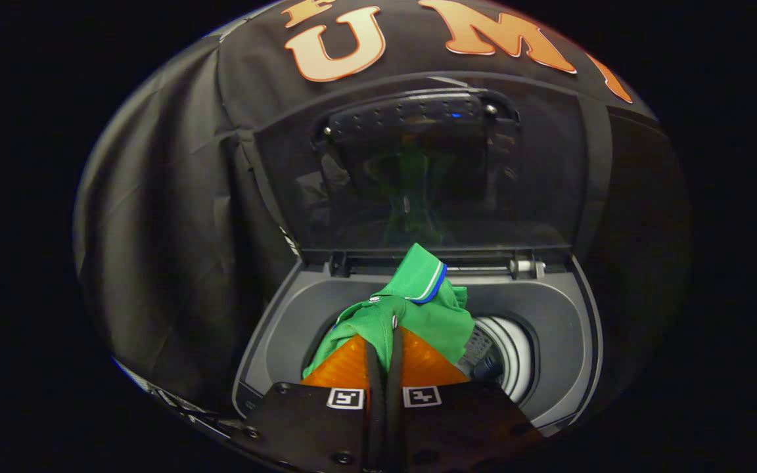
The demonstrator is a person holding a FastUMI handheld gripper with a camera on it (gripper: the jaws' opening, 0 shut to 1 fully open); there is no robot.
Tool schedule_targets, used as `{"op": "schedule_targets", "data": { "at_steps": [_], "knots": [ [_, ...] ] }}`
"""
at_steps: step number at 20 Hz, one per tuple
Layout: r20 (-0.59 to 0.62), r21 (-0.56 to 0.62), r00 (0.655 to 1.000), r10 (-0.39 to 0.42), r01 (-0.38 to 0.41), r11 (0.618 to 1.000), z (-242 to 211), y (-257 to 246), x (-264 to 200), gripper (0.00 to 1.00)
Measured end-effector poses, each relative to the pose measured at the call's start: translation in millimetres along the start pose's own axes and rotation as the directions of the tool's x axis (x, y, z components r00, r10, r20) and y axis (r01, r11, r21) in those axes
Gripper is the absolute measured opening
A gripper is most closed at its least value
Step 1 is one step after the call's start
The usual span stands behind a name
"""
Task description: Put the clothes into the washing machine and then close the washing machine lid.
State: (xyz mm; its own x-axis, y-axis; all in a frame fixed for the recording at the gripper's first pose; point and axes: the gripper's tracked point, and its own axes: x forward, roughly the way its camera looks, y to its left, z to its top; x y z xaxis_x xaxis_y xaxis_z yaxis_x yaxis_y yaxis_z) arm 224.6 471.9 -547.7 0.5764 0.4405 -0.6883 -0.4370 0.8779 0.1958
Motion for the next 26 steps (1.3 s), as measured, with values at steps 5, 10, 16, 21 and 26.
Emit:
{"op": "schedule_targets", "data": {
  "at_steps": [5,10,16,21,26],
  "knots": [
    [-0.13,0.065,0.988,-0.087,0.096,0.993,-37,-30,21,0.08],
    [-0.255,0.109,0.96,-0.119,0.151,0.983,-71,-40,33,0.08],
    [-0.284,0.106,0.948,-0.147,0.184,0.977,-75,-44,36,0.1],
    [-0.32,0.1,0.936,-0.145,0.185,0.978,-78,-44,32,1.0],
    [-0.328,0.101,0.933,-0.149,0.192,0.976,-82,-49,29,0.99]
  ]
}}
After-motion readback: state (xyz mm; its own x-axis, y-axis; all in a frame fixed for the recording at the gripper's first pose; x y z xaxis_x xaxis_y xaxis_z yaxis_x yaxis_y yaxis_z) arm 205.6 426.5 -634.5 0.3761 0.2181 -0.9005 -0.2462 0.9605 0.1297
